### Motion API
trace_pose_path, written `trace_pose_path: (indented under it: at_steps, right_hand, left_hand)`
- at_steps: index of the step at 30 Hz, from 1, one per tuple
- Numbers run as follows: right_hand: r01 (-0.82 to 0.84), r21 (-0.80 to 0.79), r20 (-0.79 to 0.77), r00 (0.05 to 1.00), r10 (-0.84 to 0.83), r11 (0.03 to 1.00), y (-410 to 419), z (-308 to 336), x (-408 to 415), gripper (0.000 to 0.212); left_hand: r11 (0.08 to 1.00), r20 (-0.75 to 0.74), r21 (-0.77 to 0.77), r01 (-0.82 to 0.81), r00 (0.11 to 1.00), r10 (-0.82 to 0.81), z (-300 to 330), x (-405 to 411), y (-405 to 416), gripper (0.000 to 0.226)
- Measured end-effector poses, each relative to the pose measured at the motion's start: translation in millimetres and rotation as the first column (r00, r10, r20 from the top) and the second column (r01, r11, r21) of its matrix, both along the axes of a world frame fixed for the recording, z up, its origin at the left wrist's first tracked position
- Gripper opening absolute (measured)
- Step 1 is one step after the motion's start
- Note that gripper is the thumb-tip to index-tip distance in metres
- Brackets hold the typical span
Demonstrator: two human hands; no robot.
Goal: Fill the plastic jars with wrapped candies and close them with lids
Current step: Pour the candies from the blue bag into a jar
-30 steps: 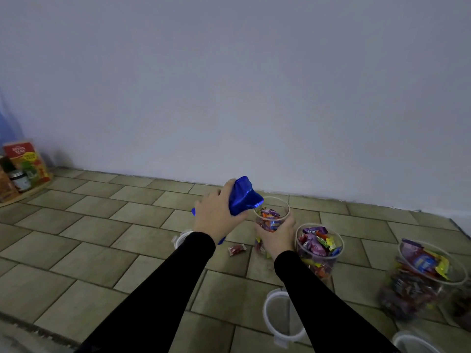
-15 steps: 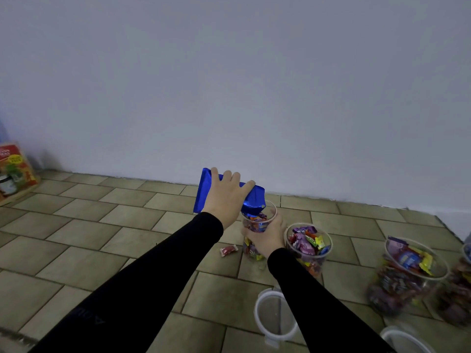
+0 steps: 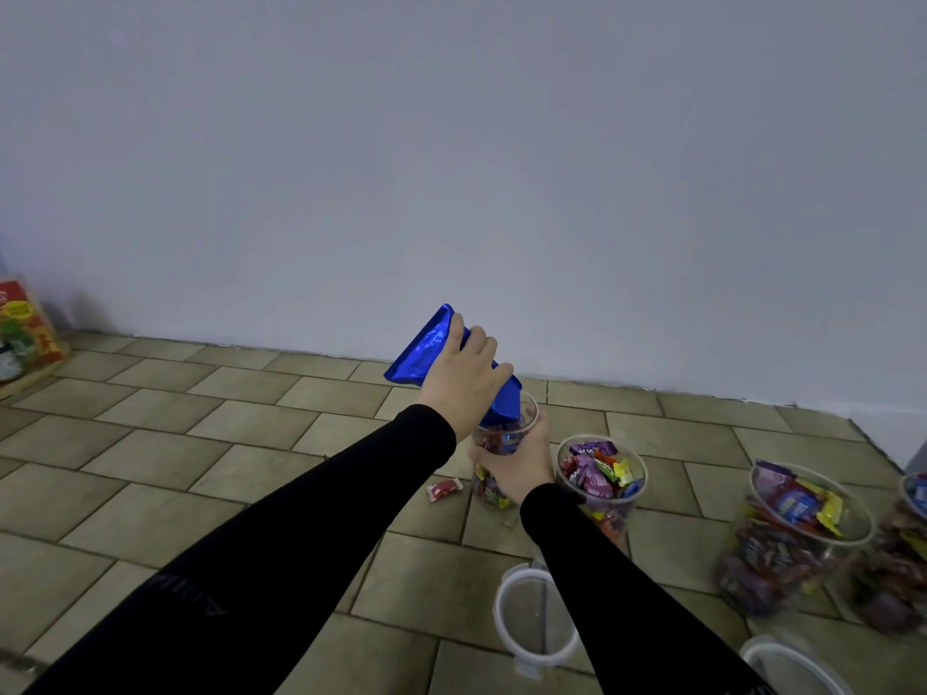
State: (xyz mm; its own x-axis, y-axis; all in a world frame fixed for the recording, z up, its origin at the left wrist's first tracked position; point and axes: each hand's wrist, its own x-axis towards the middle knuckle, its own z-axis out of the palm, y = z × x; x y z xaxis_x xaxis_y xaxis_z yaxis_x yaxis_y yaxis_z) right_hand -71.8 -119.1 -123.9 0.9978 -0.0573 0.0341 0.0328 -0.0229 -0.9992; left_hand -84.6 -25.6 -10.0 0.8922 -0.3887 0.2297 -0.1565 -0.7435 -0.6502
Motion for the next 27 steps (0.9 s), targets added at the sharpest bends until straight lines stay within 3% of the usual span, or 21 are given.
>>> trace_pose_path:
  at_steps: [6,11,19,27]
  right_hand:
    - [0.012,-0.032,-0.006,1.000,-0.012,0.999,0.9,-5.8,3.7,0.086]
    - [0.027,-0.097,-0.019,0.999,-0.029,0.995,3.1,-11.0,6.9,0.098]
    - [0.058,-0.173,-0.005,0.998,-0.060,0.983,1.2,-13.7,7.2,0.086]
    - [0.032,-0.096,-0.017,0.999,-0.034,0.995,3.1,-15.5,8.6,0.096]
  left_hand:
    - [1.000,-0.016,-0.003,0.010,1.000,-0.010,0.5,0.6,-1.0,0.043]
    - [0.995,0.006,-0.099,0.017,1.000,-0.016,8.2,1.9,3.3,0.048]
    - [0.976,0.028,-0.216,0.011,1.000,-0.006,18.2,3.3,14.2,0.048]
    - [0.950,0.036,-0.309,-0.044,0.998,0.057,17.5,1.6,10.3,0.049]
